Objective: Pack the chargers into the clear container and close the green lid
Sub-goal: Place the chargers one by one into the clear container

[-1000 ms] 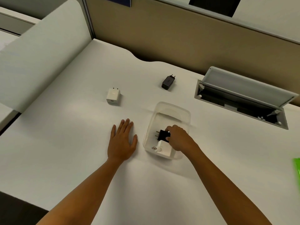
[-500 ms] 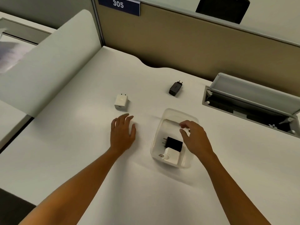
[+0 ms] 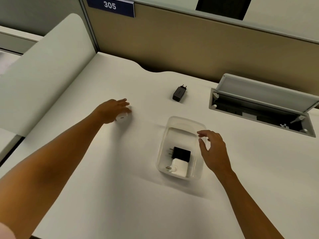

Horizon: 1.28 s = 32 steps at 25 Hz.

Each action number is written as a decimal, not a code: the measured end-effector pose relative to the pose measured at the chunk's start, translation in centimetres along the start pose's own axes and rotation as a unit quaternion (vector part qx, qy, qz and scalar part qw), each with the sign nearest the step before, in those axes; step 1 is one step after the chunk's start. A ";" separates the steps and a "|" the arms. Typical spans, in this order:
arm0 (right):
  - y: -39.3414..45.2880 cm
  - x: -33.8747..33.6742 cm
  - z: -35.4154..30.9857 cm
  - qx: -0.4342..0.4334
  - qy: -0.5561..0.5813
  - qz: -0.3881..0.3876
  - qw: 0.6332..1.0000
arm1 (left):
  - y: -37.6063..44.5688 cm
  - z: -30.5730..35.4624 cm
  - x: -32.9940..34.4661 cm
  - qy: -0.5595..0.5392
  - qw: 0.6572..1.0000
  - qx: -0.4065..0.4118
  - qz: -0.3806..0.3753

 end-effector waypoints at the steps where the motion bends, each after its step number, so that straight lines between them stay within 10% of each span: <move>1: 0.0 0.0 0.1 0.000 -0.001 0.001 1.000 | 0.1 0.0 -0.4 0.012 1.000 -0.011 0.000; 8: -0.4 0.1 0.1 -0.010 -0.006 0.015 1.000 | -0.2 6.5 -6.2 -0.259 0.942 -0.054 0.207; 13: -1.0 -0.4 0.4 0.003 0.039 0.049 0.998 | 0.3 18.6 -14.8 -0.238 0.891 0.109 0.370; 22: -2.2 -0.1 3.4 0.145 0.180 0.049 0.972 | 8.1 25.2 -9.2 -0.145 0.974 0.079 0.158; 32: -1.7 0.4 4.4 0.163 0.198 0.045 0.965 | 7.3 25.0 -8.2 -0.321 0.943 0.060 0.065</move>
Point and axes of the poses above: each hand's wrist, its own y-axis towards the middle knuckle, its own x-axis out of the palm, z = x × y, the point moved 7 cm from there along y, towards the middle knuckle, and after that the axes turned 11 degrees about x, right-handed, at the moved point
